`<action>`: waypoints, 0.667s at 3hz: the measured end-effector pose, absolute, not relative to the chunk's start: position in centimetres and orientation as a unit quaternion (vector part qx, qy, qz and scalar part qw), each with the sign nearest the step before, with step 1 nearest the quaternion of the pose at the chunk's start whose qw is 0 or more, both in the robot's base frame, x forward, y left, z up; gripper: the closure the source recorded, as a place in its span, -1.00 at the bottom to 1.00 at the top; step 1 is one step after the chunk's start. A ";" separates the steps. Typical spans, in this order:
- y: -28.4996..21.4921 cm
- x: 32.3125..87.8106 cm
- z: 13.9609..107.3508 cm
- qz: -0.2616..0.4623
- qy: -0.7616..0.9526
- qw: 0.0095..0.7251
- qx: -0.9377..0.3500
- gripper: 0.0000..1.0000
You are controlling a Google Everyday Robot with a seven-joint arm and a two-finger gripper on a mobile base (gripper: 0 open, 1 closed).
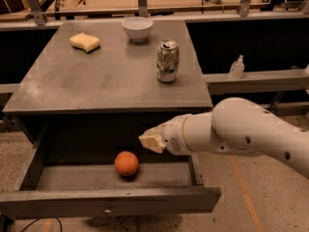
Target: Place orange into top drawer
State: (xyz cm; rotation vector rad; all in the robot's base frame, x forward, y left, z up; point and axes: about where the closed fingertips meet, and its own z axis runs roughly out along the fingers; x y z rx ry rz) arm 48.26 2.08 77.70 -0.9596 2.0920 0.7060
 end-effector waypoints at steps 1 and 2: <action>0.8 48.3 84.1 0.262 0.778 0.444 -0.359 0.90; 1.0 48.4 93.2 0.220 0.720 0.555 -0.353 0.95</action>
Offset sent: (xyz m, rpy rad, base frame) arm -0.0081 -0.1552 0.2452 0.0250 -0.8300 -0.3398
